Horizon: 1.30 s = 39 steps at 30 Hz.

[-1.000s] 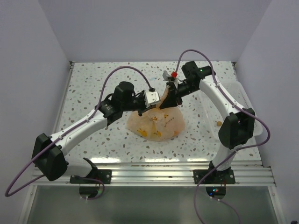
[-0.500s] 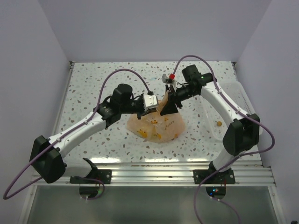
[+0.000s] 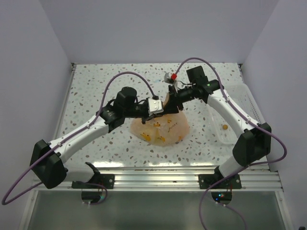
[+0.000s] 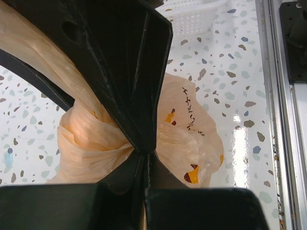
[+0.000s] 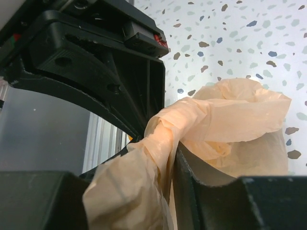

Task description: Place the fake fruits into the plastic bag and tie a complex knot

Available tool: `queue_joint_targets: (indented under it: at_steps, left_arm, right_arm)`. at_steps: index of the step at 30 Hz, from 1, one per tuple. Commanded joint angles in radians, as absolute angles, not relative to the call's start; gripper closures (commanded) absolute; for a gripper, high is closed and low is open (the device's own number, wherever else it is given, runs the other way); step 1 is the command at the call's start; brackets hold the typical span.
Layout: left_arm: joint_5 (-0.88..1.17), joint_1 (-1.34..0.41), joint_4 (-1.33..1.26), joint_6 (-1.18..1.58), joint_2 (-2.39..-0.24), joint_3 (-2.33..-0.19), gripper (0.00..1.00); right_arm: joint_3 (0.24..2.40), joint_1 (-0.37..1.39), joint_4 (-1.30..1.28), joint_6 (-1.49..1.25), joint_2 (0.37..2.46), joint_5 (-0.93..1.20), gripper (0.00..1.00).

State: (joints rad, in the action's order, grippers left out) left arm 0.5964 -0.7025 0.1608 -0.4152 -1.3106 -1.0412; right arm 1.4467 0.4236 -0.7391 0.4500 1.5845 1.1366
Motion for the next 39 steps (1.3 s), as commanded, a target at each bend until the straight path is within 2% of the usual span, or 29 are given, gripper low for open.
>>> queue_joint_targets:
  at_steps: [1,3,5,8,10,11,14,16,20,22,24,30,32,34,35,37,38,39]
  left_arm:
    - [0.62,-0.709,0.13,-0.446,-1.269,-1.045,1.0]
    - [0.617,-0.709,0.133,-0.452,-1.263,-1.042,1.0]
    - [0.615,-0.707,0.14,-0.456,-1.259,-1.043,1.0]
    - [0.624,-0.706,0.158,-0.462,-1.255,-1.051,1.0]
    - [0.661,-0.689,0.211,-0.465,-1.246,-1.066,0.86]
    - [0.695,-0.669,0.228,-0.463,-1.24,-1.081,0.69]
    - [0.831,-0.546,0.262,-0.39,-1.224,-1.109,0.5]
    - [0.839,-0.482,0.303,-0.377,-1.233,-1.133,0.45]
    - [0.753,-0.474,0.287,-0.414,-1.253,-1.137,0.32]
    - [0.775,-0.474,0.259,-0.411,-1.285,-1.14,0.3]
    - [0.798,-0.476,0.236,-0.393,-1.319,-1.14,0.16]
    - [0.847,-0.488,0.16,-0.396,-1.361,-1.1,0.08]
    - [0.88,-0.492,0.137,-0.39,-1.367,-1.095,0.14]
    - [0.902,-0.506,0.17,-0.402,-1.381,-1.107,0.29]
    - [0.914,-0.514,0.192,-0.406,-1.391,-1.13,0.51]
    - [0.939,-0.514,0.251,-0.399,-1.408,-1.155,0.78]
    - [0.945,-0.512,0.259,-0.39,-1.402,-1.166,0.96]
    - [0.963,-0.499,0.25,-0.362,-1.378,-1.163,1.0]
  right_arm:
    - [1.448,0.436,-0.721,0.472,1.595,1.117,0.69]
    - [1.451,0.439,-0.761,0.511,1.597,1.103,0.73]
    - [1.46,0.443,-0.814,0.583,1.601,1.103,0.8]
    - [1.465,0.446,-0.837,0.624,1.608,1.094,1.0]
    - [1.466,0.445,-0.842,0.646,1.608,1.078,1.0]
    - [1.466,0.446,-0.85,0.659,1.606,1.075,1.0]
    - [1.465,0.445,-0.848,0.689,1.598,1.071,1.0]
    - [1.465,0.445,-0.848,0.712,1.595,1.077,1.0]
    - [1.485,0.446,-0.827,0.729,1.594,1.101,1.0]
    - [1.497,0.446,-0.825,0.732,1.597,1.111,1.0]
    - [1.506,0.446,-0.804,0.716,1.594,1.121,1.0]
    - [1.483,0.446,-0.75,0.713,1.546,1.158,1.0]
    - [1.467,0.446,-0.72,0.706,1.537,1.155,1.0]
    - [1.435,0.445,-0.692,0.7,1.514,1.14,1.0]
    - [1.419,0.446,-0.634,0.692,1.503,1.131,1.0]
    - [1.349,0.448,-0.54,0.641,1.459,1.058,1.0]
    - [1.321,0.448,-0.435,0.629,1.444,1.03,1.0]
    - [1.292,0.446,-0.389,0.627,1.427,0.988,1.0]
